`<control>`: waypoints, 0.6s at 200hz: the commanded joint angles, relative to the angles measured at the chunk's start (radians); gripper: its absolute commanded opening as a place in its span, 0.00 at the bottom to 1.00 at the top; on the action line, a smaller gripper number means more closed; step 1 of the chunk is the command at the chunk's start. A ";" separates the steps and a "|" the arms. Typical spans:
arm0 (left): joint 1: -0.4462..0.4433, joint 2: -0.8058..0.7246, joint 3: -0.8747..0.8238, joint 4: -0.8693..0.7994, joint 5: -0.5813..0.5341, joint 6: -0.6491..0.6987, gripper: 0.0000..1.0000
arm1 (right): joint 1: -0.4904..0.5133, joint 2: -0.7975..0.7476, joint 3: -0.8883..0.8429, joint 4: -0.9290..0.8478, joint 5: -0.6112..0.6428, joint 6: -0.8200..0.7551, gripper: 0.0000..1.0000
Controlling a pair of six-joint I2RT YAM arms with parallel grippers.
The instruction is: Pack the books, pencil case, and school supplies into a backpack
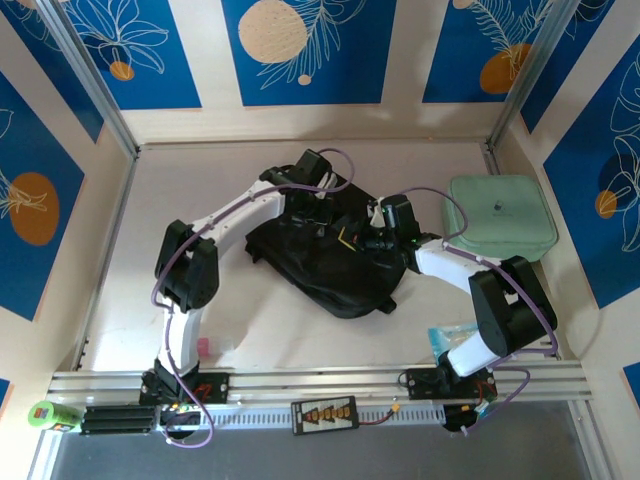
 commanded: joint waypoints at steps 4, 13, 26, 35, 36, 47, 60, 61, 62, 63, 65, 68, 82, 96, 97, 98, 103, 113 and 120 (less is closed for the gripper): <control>-0.003 0.023 0.039 -0.122 -0.186 0.022 0.06 | 0.014 -0.004 -0.007 -0.004 0.009 0.010 0.08; -0.002 0.017 0.042 -0.122 -0.185 0.028 0.06 | 0.019 0.006 -0.005 0.007 0.002 0.016 0.08; -0.002 0.008 0.047 -0.111 -0.155 0.036 0.06 | 0.029 0.024 0.000 0.030 -0.009 0.025 0.08; 0.000 0.001 0.047 -0.099 -0.122 0.040 0.06 | 0.036 0.035 0.003 0.049 -0.013 0.031 0.08; 0.000 0.001 0.047 -0.098 -0.117 0.040 0.06 | 0.037 0.036 0.004 0.051 -0.013 0.031 0.08; 0.000 -0.006 0.047 -0.084 -0.075 0.037 0.06 | 0.044 0.052 0.013 0.068 -0.017 0.040 0.08; 0.001 -0.014 0.043 -0.072 -0.042 0.028 0.06 | 0.052 0.076 0.025 0.099 -0.030 0.051 0.08; 0.001 -0.014 0.044 -0.071 -0.038 0.027 0.06 | 0.053 0.078 0.026 0.102 -0.032 0.052 0.08; 0.002 -0.015 0.043 -0.070 -0.036 0.026 0.06 | 0.053 0.080 0.027 0.105 -0.033 0.052 0.08; 0.003 -0.015 0.043 -0.069 -0.033 0.025 0.06 | 0.054 0.082 0.028 0.108 -0.034 0.053 0.08; 0.003 -0.018 0.042 -0.067 -0.030 0.023 0.06 | 0.056 0.087 0.029 0.114 -0.034 0.054 0.08; 0.002 -0.020 0.040 -0.064 -0.024 0.023 0.06 | 0.056 0.093 0.032 0.125 -0.036 0.056 0.08; 0.008 -0.033 0.027 -0.047 0.001 0.011 0.05 | 0.056 0.129 0.040 0.188 -0.061 0.057 0.07; 0.020 -0.047 0.008 -0.026 0.035 -0.004 0.04 | 0.048 0.164 0.049 0.245 -0.083 0.070 0.06; 0.021 -0.048 0.005 -0.025 0.037 -0.005 0.04 | 0.048 0.166 0.050 0.248 -0.085 0.071 0.06; 0.022 -0.049 0.004 -0.023 0.040 -0.006 0.04 | 0.046 0.168 0.050 0.252 -0.087 0.072 0.06; 0.027 -0.053 -0.005 -0.014 0.055 -0.012 0.04 | 0.043 0.180 0.053 0.272 -0.094 0.077 0.06; 0.039 -0.065 -0.025 0.007 0.085 -0.030 0.04 | 0.038 0.204 0.058 0.307 -0.106 0.089 0.06; 0.047 -0.074 -0.041 0.023 0.106 -0.043 0.04 | 0.037 0.220 0.061 0.335 -0.116 0.098 0.06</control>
